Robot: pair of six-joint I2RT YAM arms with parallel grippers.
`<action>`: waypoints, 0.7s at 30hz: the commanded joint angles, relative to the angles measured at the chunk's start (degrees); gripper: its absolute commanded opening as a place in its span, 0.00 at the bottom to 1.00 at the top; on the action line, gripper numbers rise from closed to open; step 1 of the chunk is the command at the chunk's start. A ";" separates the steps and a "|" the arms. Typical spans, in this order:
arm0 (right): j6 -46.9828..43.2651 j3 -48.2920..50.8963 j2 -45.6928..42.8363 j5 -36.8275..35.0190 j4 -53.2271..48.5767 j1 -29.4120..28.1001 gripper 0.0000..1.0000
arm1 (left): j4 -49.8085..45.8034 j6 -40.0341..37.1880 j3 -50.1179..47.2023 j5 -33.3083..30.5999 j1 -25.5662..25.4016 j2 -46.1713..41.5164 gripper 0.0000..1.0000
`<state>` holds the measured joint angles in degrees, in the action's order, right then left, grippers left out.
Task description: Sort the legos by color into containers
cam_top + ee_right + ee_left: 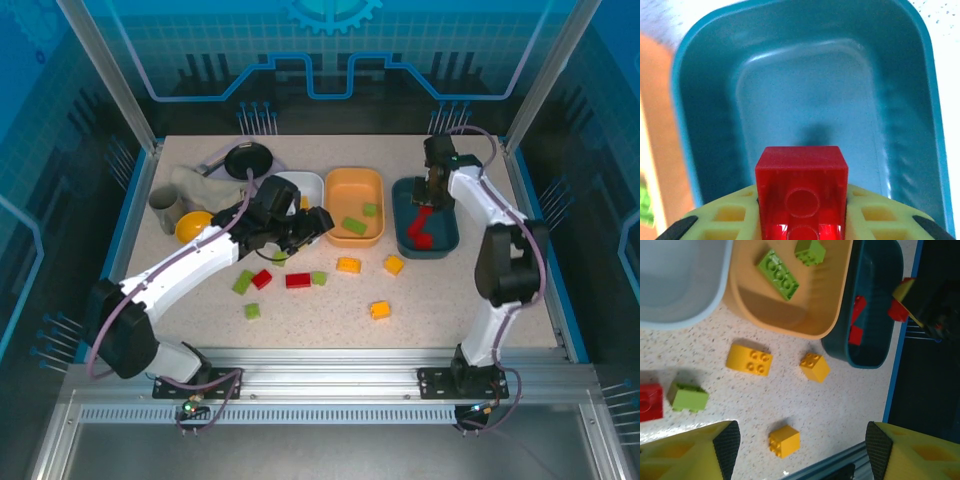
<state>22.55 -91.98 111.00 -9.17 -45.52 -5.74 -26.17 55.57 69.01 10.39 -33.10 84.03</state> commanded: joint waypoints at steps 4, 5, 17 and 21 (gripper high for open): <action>3.17 -13.23 12.99 3.29 -6.87 1.34 0.37 | -7.23 -0.26 4.55 -2.46 0.78 2.99 0.70; 3.29 -14.67 14.36 3.29 -7.52 1.37 0.41 | -7.83 -0.29 4.33 -2.66 0.93 2.93 0.70; 2.03 -0.29 -6.85 0.33 -0.14 -2.77 0.64 | -17.20 2.01 9.94 -1.56 -0.92 11.72 0.63; 1.24 15.16 -22.21 0.67 8.32 -8.40 0.63 | -18.88 10.07 13.73 -1.70 -3.56 18.20 0.54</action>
<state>24.82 -83.68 97.82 -8.60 -43.40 -10.09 -40.51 59.53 79.92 8.43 -34.74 98.91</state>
